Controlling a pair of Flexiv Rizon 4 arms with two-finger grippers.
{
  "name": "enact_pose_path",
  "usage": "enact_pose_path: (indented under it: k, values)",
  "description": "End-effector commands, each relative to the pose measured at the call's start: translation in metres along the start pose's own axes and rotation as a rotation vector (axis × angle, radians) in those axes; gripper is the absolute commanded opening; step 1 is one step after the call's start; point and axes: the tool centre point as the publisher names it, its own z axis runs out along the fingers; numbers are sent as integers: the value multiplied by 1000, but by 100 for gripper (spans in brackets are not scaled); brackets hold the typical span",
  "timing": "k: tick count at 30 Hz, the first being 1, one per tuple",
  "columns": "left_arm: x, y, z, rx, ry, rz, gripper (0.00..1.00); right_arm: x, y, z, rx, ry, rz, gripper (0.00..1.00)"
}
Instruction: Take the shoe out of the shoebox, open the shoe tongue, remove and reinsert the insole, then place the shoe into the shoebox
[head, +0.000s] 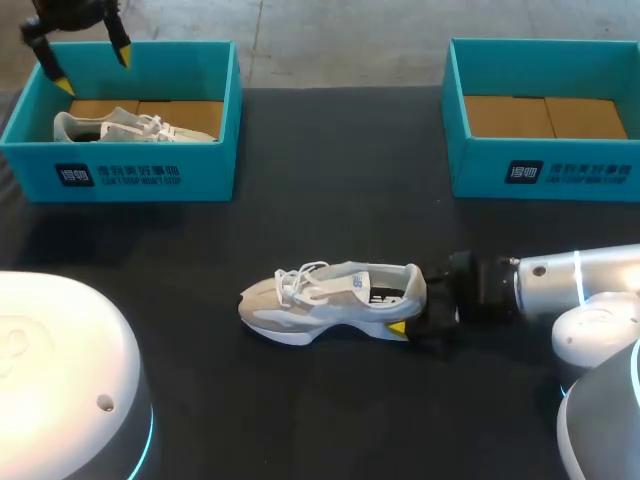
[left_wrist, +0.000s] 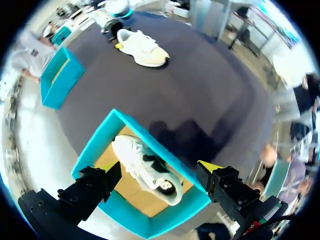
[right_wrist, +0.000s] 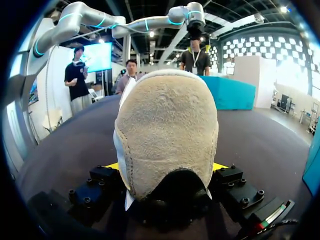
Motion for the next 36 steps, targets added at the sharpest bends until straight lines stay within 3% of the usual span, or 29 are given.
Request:
enact_pose_path:
  k: [1, 4, 5, 21, 25, 26, 31, 33, 35, 36]
  values:
    - [0, -11, 4, 46, -42, -338, 100, 1, 1, 1, 2, -2, 0, 0]
    - [2, -22, 7, 45, -56, -378, 100, 1, 1, 1, 2, -2, 0, 0]
    - [2, -28, 9, 9, -28, -314, 100, 1, 1, 1, 2, -2, 0, 0]
    - [2, -28, 9, 9, -28, -314, 100, 1, 1, 1, 2, -2, 0, 0]
    - [4, -46, 7, -23, -39, -523, 100, 1, 1, 1, 2, -2, 0, 0]
    - [7, -50, 4, 6, -28, -586, 100, 1, 1, 1, 2, -2, 0, 0]
    - [10, -67, 4, -38, -20, -1015, 100, 1, 1, 1, 2, -2, 0, 0]
    - [16, -76, 5, 13, 0, -1077, 100, 1, 1, 1, 2, -2, 0, 0]
    - [21, -89, 12, -21, -55, -1156, 100, 1, 1, 1, 2, -2, 0, 0]
    - [21, -93, 16, 16, -34, -1173, 100, 1, 1, 1, 2, -2, 0, 0]
